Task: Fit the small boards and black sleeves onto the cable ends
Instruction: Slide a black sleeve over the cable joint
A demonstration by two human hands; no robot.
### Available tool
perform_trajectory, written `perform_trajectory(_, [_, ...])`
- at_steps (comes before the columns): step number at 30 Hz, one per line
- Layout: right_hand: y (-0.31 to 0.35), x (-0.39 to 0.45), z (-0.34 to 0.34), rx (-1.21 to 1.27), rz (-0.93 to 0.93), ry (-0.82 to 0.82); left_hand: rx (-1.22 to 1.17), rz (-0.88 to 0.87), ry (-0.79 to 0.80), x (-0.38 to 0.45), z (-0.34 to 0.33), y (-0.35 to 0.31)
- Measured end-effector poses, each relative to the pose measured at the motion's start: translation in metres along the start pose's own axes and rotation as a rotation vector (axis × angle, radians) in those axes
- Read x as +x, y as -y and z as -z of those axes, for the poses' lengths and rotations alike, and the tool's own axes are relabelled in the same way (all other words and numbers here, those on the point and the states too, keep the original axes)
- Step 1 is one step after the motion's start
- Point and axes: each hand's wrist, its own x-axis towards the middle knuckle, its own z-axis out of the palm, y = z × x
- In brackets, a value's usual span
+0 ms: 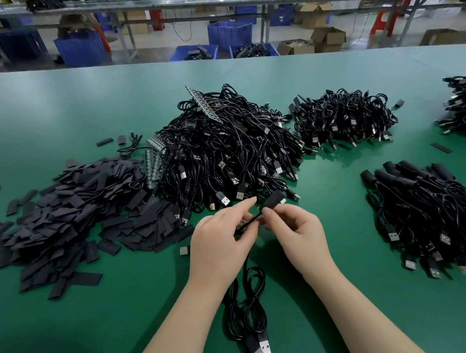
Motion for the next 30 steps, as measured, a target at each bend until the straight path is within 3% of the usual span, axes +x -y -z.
perform_trajectory(9, [0.000, -0.001, -0.002, 0.013, 0.006, 0.024, 0.039, -0.054, -0.041, 0.001, -0.001, 0.005])
perform_trajectory(16, [0.014, 0.004, 0.016, 0.449, -0.191, -0.120, 0.010, -0.027, -0.113, 0.004, 0.000, 0.005])
perform_trajectory(20, [0.048, 0.015, 0.058, 0.622, -0.101, -0.316, -0.043, 0.047, -0.155, 0.003, 0.002, 0.012])
perform_trajectory(22, [0.070, 0.020, 0.089, 0.387, 0.025, -0.444, -0.056, 0.079, -0.154, 0.005, 0.000, 0.014])
perform_trajectory(25, [0.089, 0.033, 0.138, -0.382, 0.114, -0.582, -0.078, 0.099, -0.142, 0.005, -0.003, 0.018])
perform_trajectory(27, [0.088, 0.042, 0.167, -0.866, 0.033, -0.632, -0.079, 0.121, -0.111, 0.005, -0.004, 0.019])
perform_trajectory(30, [0.069, 0.055, 0.195, -1.171, -0.208, -0.565, -0.059, 0.179, -0.076, 0.004, -0.005, 0.020])
